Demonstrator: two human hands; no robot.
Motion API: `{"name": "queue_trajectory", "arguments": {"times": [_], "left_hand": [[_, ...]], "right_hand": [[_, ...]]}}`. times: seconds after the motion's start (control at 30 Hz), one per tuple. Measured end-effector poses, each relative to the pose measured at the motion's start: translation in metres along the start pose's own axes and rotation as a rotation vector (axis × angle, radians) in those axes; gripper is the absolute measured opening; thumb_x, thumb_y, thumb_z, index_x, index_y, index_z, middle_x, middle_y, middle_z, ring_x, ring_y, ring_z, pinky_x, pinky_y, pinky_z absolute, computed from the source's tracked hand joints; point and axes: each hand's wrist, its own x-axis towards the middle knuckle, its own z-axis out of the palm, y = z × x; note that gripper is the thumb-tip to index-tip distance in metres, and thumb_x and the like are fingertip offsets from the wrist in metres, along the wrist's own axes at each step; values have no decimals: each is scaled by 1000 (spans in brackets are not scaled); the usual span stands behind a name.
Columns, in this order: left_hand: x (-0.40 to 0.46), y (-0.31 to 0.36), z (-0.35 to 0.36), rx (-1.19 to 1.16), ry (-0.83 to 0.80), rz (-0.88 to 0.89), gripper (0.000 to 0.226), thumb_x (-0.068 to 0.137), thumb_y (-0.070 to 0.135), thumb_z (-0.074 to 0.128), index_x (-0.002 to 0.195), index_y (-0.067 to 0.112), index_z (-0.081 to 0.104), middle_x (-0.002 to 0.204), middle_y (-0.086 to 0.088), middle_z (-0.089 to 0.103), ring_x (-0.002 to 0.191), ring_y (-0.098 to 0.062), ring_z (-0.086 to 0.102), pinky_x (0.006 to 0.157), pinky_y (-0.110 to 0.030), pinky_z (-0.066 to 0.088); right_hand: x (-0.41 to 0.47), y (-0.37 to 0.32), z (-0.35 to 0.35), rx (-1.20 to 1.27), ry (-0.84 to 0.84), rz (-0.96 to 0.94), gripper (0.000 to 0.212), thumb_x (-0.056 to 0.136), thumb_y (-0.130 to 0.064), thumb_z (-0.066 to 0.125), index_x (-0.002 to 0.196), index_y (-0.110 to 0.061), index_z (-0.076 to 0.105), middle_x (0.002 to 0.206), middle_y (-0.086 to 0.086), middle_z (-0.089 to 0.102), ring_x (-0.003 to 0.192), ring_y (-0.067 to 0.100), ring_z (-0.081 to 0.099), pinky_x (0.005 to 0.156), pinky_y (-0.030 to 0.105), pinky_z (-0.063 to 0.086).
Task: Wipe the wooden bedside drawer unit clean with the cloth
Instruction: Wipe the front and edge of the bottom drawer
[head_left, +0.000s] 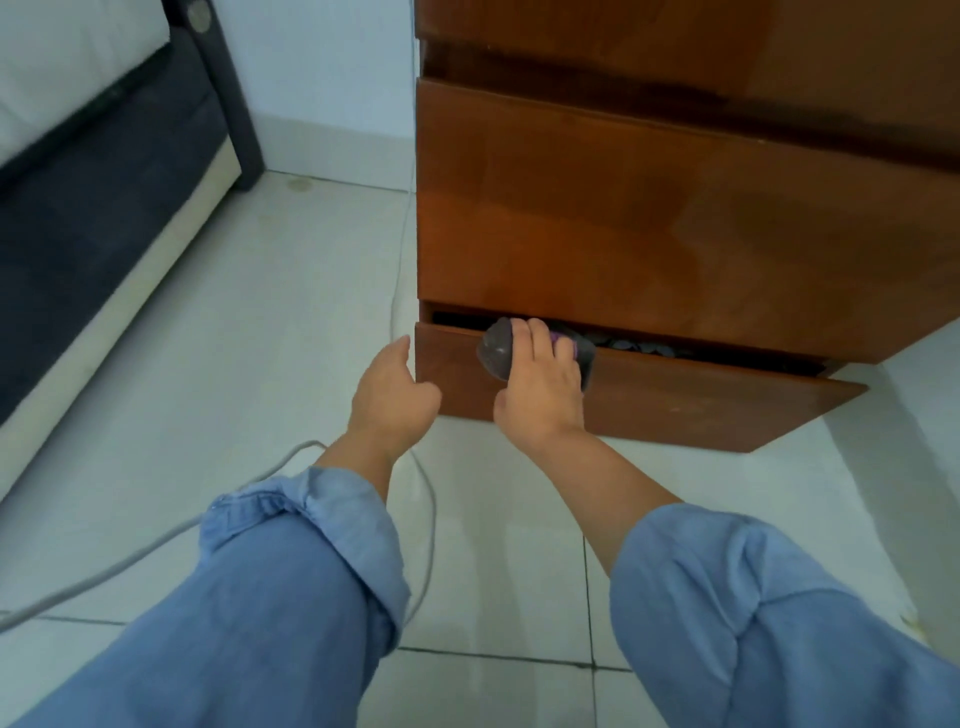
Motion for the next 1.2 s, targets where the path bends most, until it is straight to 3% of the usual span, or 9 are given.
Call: {"name": "queue_trajectory", "arguments": {"times": [0.13,0.27,0.43,0.57,0.67,0.83,1.0,1.1,1.2], "left_hand": [[1,1,7,-274,-10,-59,45,85,11,50,125,31,56,119,5,60,117,-22,53,85,-27,36],[1,-3,3,-283,-24,-83,63,83,-2,37,140,24,43,140,-2,49,130,-22,44,97,-26,33],[-6,-5,-2,-6,-44,54,66,82,-4,41,143,21,37,142,-3,47,128,-26,44,94,-25,33],[-6,-16,0,323,-181,65,53,81,3,45,133,15,46,133,-8,53,117,-32,52,94,-38,43],[-6,-13,6,401,-295,22,43,82,4,44,123,14,55,126,-6,57,114,-30,54,94,-35,45],[0,18,33,182,-362,113,35,78,-3,46,87,27,62,108,-2,65,105,-24,60,97,-37,47],[3,43,63,102,-236,191,38,74,0,51,98,27,61,108,5,63,103,-17,59,96,-34,46],[8,46,72,80,-150,206,41,72,-2,49,97,28,63,102,7,66,101,-15,60,95,-31,47],[10,43,78,127,-77,250,43,71,-3,49,101,22,67,102,6,68,100,-15,61,93,-27,46]], "right_hand": [[-1,-4,-3,34,-15,20,77,82,-16,58,147,-14,17,152,4,21,128,32,28,108,39,25],[2,-19,-1,38,-22,-74,78,83,-15,58,148,-15,15,153,2,21,127,33,29,108,40,27],[5,-25,1,73,-18,-196,76,82,-6,53,148,-22,18,152,-4,22,123,30,31,105,41,29],[-2,-12,-12,197,-7,-365,64,79,0,50,138,-25,42,141,-8,42,118,25,35,104,39,33],[-16,10,-19,250,4,-265,52,75,-6,51,125,-24,52,124,-4,55,110,23,41,98,38,38],[-28,83,-31,226,-117,7,40,77,-16,54,115,-28,58,108,-4,64,103,22,49,92,34,41],[-22,143,-37,394,-45,245,33,76,-10,60,107,-21,65,95,1,67,88,23,62,75,32,52],[-16,157,-31,446,1,240,31,75,-4,57,101,-18,67,87,1,65,77,23,62,66,32,53],[-12,163,-21,452,47,216,33,73,-5,56,100,-20,68,89,3,67,83,28,63,71,39,57]]}}
